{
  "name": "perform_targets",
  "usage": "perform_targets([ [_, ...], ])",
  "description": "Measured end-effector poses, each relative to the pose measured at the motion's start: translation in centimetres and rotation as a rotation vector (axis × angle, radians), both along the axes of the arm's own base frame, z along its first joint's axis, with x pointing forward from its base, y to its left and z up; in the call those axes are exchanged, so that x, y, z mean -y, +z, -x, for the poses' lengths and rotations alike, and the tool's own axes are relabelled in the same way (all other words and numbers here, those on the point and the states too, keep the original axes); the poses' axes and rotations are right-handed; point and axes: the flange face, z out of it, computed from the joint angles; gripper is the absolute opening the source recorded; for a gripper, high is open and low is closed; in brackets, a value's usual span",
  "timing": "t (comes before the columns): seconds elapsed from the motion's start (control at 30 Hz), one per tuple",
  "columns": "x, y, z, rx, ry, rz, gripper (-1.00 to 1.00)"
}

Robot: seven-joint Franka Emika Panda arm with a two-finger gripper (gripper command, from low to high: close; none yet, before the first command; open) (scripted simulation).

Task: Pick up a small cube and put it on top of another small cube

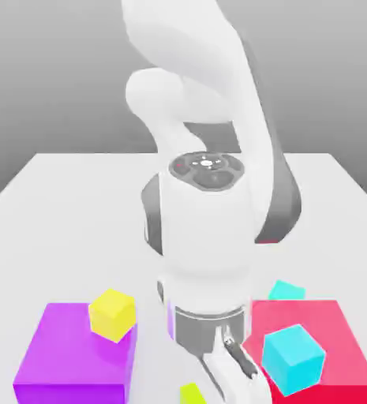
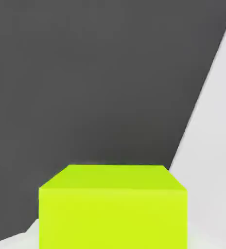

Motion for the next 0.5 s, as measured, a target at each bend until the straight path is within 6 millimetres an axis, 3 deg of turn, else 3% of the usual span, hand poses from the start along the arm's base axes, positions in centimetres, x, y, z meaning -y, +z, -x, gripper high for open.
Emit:
perform_targets([
  [0.33,-10.1,4.4,3.4,0.057,0.508,0.013,-1.00],
  [0.5,-14.3,5.8,7.4,0.059,0.744,0.031,-1.00],
])
